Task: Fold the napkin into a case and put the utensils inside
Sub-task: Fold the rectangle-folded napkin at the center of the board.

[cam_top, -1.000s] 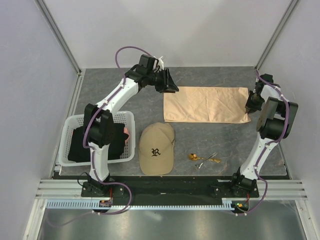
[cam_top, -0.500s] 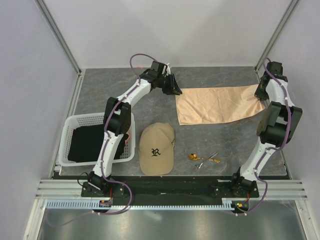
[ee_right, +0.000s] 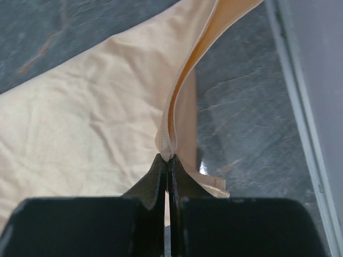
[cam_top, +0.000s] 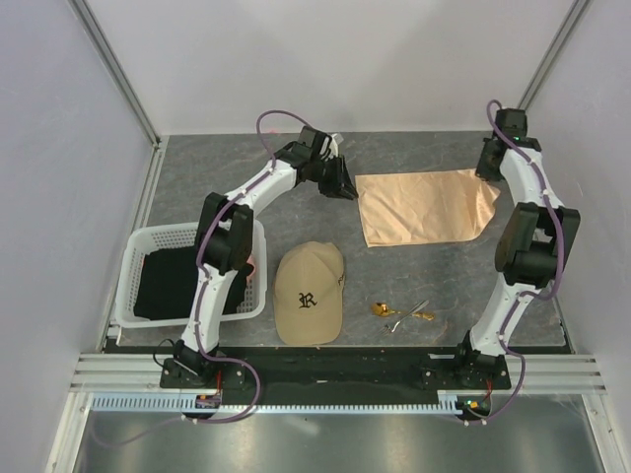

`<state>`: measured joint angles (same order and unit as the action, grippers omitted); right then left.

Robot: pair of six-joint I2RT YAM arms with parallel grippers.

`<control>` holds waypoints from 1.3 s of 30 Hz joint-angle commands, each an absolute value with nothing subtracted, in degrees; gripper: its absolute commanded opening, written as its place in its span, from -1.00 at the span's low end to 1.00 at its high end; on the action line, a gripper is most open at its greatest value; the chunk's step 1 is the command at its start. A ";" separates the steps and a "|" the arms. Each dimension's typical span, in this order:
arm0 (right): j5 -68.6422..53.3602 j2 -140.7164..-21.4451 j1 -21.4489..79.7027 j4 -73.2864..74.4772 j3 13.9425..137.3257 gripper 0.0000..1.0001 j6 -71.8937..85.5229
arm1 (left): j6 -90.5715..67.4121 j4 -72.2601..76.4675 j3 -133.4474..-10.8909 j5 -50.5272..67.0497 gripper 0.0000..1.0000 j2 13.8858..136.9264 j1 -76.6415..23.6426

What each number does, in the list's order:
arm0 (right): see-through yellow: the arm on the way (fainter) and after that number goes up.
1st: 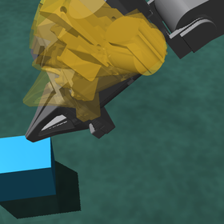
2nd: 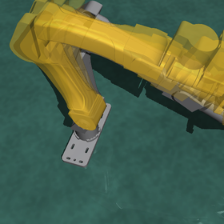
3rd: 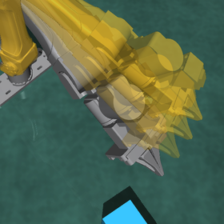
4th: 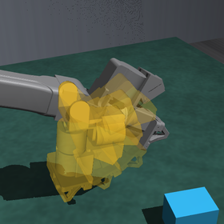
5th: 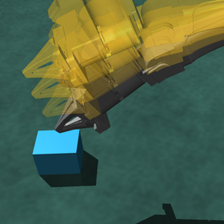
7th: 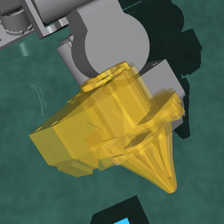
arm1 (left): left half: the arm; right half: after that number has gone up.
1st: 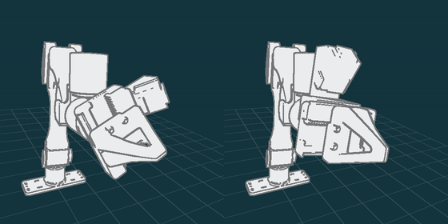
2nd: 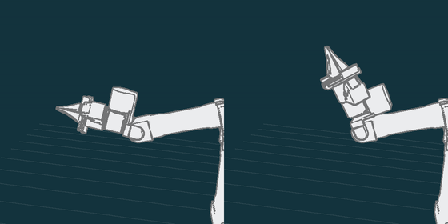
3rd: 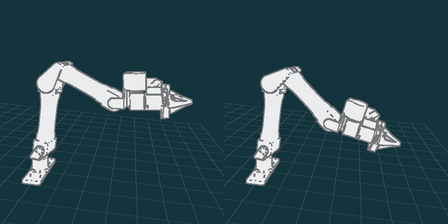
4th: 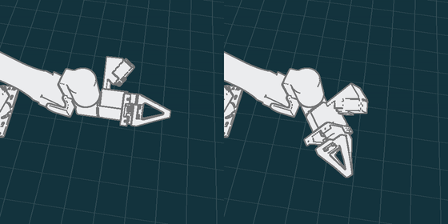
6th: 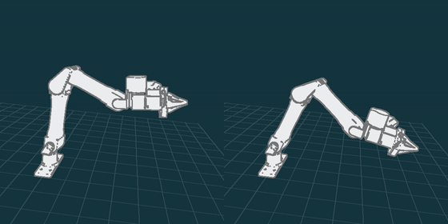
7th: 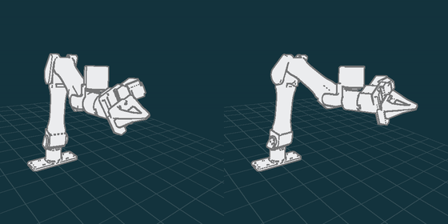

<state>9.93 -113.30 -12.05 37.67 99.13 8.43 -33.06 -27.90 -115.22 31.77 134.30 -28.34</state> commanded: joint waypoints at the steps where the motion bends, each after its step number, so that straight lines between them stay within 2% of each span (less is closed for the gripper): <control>1: 8.27 -110.21 -9.14 41.39 101.60 -1.00 10.63 | -30.14 -28.56 -113.21 35.24 -0.42 128.94 -29.96; 6: 4.31 -109.16 -6.43 42.89 100.47 -1.00 12.39 | -33.13 -29.35 -111.88 35.16 -0.45 130.69 -31.02; 14: 0.44 -108.46 -2.11 41.75 96.51 -1.00 13.97 | -33.31 -32.17 -116.63 35.16 -0.51 136.14 -31.46; 39: -12.30 -116.63 12.30 33.58 93.69 -1.00 26.63 | -36.39 -32.70 -116.72 26.99 -0.54 140.10 -31.20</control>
